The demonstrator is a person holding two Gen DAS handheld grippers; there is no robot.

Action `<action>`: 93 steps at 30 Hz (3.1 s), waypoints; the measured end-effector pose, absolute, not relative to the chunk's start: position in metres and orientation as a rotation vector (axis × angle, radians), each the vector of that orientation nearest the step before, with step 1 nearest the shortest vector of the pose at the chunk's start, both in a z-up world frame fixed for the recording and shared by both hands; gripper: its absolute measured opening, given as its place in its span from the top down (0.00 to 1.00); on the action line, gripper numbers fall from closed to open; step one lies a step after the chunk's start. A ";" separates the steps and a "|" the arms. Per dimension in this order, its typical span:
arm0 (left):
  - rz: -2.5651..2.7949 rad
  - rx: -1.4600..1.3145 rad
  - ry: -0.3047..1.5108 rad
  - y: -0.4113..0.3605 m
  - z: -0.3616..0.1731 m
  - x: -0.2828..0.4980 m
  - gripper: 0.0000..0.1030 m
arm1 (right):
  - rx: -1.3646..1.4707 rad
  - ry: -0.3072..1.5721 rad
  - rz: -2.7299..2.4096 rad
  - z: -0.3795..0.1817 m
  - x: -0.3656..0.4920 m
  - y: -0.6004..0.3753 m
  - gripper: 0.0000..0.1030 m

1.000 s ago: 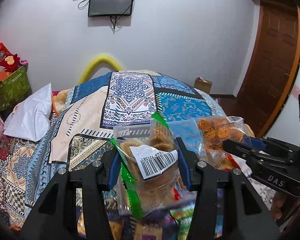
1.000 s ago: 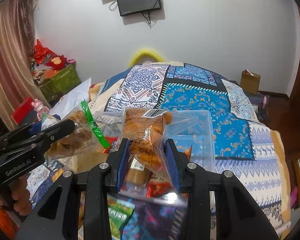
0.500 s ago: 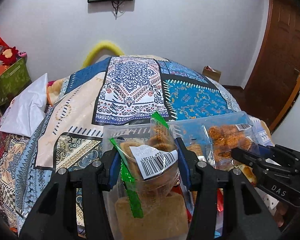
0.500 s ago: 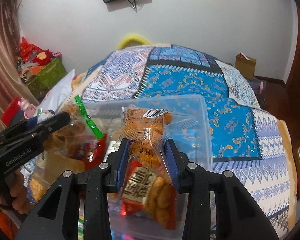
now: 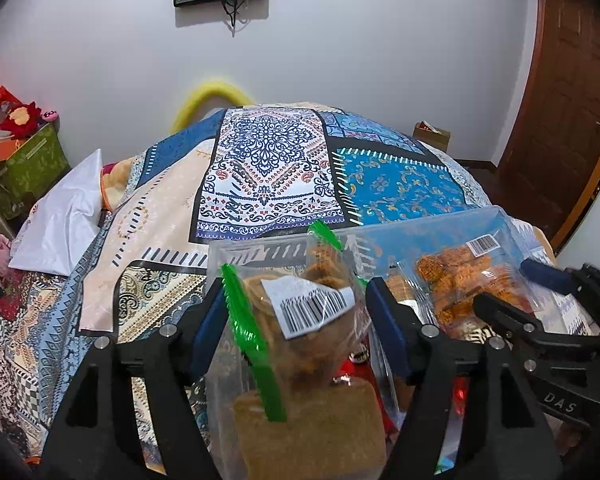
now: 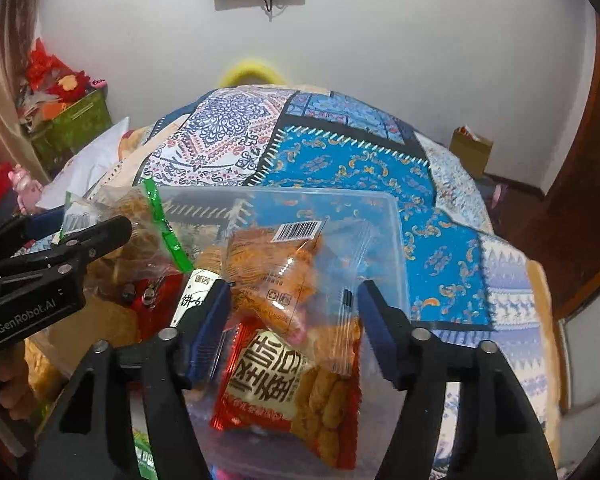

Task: Organize snacks
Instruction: 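Withdraw both grippers from the box toward the remaining snacks, then grasp the green-capped bottle with the left gripper while the right grasps a cracker pack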

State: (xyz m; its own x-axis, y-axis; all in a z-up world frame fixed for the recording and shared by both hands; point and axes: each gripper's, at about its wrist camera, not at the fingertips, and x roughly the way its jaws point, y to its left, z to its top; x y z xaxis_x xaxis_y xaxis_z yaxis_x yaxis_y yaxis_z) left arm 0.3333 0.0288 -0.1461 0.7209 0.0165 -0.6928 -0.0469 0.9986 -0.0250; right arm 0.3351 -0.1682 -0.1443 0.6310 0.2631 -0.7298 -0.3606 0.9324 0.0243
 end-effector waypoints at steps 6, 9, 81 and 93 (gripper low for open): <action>0.021 -0.028 0.735 0.030 -0.122 0.306 0.21 | -0.144 0.763 0.367 -0.122 0.316 -0.170 0.32; 0.021 -0.023 0.719 0.033 -0.108 0.288 0.20 | -0.134 0.741 0.376 -0.110 0.304 -0.173 0.29; 0.055 -0.107 0.936 0.083 -0.204 0.130 0.58 | -0.005 0.935 0.514 -0.172 0.176 -0.181 0.65; 0.033 -0.098 0.830 0.073 -0.160 0.112 0.58 | 0.021 0.874 0.495 -0.151 0.175 -0.194 0.67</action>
